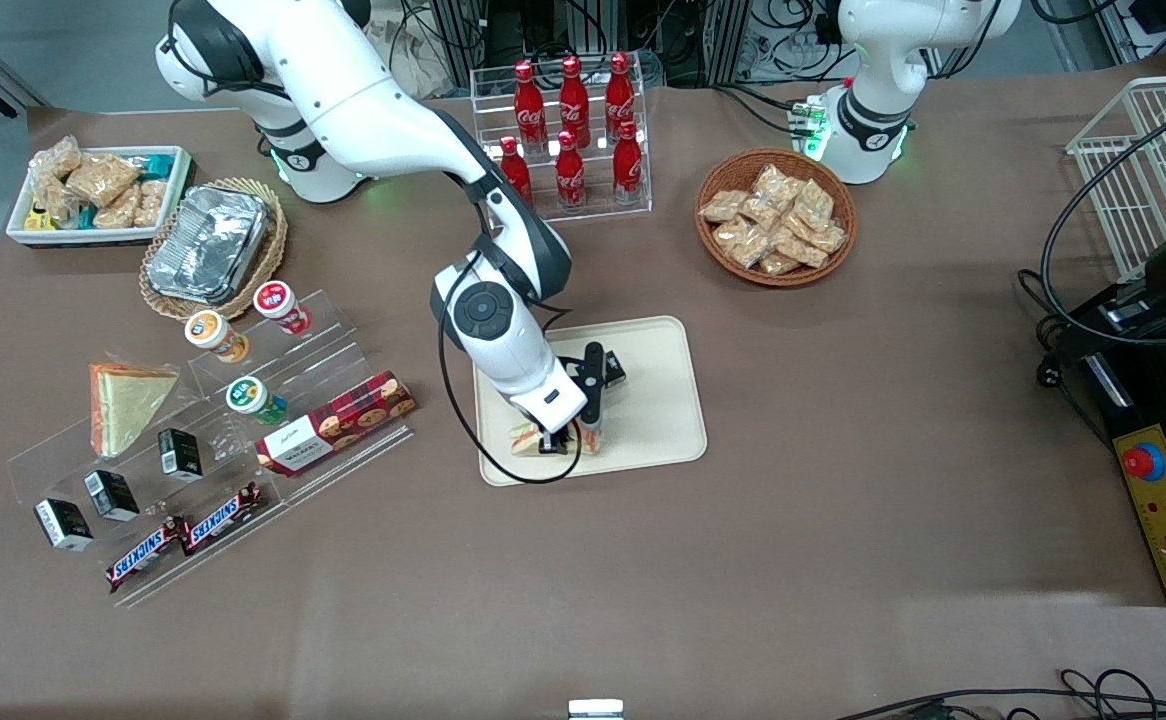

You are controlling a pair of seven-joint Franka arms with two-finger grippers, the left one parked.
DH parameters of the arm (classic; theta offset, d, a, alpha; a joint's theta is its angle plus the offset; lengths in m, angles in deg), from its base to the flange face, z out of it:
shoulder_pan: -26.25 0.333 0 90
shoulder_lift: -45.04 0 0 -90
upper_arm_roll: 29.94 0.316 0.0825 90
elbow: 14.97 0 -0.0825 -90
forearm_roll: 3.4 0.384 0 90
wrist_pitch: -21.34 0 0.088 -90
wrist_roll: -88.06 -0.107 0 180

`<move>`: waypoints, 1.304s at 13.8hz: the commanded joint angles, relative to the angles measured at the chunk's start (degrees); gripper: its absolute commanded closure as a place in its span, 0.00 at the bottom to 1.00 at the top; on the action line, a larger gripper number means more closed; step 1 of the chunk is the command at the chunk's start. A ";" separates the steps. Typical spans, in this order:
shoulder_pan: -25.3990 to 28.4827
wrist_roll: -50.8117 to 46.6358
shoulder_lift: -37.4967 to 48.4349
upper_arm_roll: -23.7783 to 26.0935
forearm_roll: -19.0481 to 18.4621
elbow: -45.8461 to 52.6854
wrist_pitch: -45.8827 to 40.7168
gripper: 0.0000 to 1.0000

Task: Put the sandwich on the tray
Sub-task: 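Carry the sandwich over the cream tray and lower it onto it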

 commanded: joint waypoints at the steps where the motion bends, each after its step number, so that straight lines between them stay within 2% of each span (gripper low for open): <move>1: 0.18 1.56 -2.21 1.13 1.93 1.02 3.06 1.00; 7: 0.44 0.86 -2.12 1.84 1.84 1.19 3.15 1.00; 8: 0.44 0.86 -2.12 1.84 1.84 1.98 3.15 0.77; 9: 0.44 1.56 -2.12 1.75 1.49 2.33 4.45 0.06; 10: 0.36 2.35 -2.30 1.75 1.14 2.42 6.55 0.01; 18: 0.09 3.14 -2.91 1.84 1.67 2.34 8.07 0.01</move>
